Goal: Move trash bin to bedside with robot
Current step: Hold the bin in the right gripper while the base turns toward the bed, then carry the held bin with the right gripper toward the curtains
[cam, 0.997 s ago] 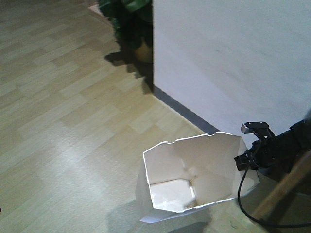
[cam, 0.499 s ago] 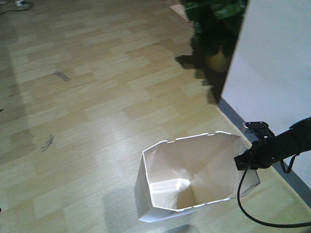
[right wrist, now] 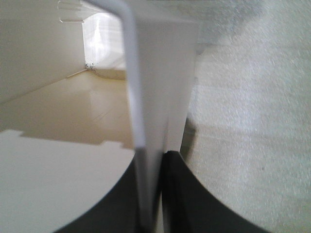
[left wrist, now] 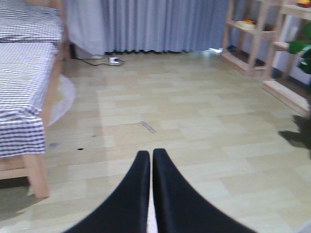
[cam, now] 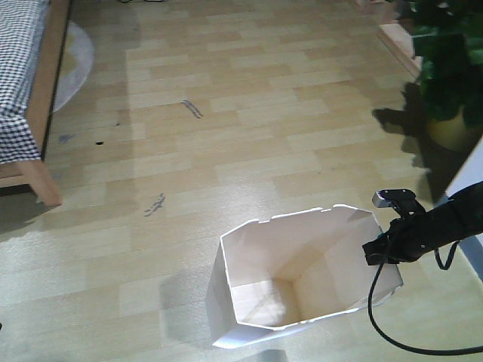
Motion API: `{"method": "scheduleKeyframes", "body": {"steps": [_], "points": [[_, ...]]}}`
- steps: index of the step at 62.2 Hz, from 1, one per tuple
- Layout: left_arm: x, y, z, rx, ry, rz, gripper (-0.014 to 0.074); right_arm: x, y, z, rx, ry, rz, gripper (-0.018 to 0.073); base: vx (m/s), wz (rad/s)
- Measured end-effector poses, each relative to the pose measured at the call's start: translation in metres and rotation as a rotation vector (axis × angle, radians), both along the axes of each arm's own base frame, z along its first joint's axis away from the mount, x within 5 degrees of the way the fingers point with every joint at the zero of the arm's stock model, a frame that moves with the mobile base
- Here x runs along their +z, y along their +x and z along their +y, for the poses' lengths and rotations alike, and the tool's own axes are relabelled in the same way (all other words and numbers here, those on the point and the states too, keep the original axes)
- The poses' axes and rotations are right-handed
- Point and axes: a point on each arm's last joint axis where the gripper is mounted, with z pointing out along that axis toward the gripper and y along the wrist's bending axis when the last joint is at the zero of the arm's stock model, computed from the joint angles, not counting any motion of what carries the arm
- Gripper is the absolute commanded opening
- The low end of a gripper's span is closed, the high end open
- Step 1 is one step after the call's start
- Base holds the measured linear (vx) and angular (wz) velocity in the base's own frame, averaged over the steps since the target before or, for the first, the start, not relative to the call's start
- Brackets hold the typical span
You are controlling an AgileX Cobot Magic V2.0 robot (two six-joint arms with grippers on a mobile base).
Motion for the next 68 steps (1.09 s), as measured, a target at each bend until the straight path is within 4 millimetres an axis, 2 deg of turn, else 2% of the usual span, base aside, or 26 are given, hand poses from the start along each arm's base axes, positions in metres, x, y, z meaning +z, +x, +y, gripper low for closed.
{"method": "scheduleKeyframes", "body": {"steps": [26, 68], "points": [[0.0, 0.0, 0.0, 0.0, 0.0, 0.0, -0.0006, 0.0, -0.0001, 0.0001, 0.001, 0.001, 0.0, -0.0005, 0.18, 0.29], [0.0, 0.0, 0.0, 0.0, 0.0, 0.0, -0.0006, -0.0001, 0.0, -0.0002, 0.001, -0.002, -0.001, -0.0005, 0.27, 0.04]]}}
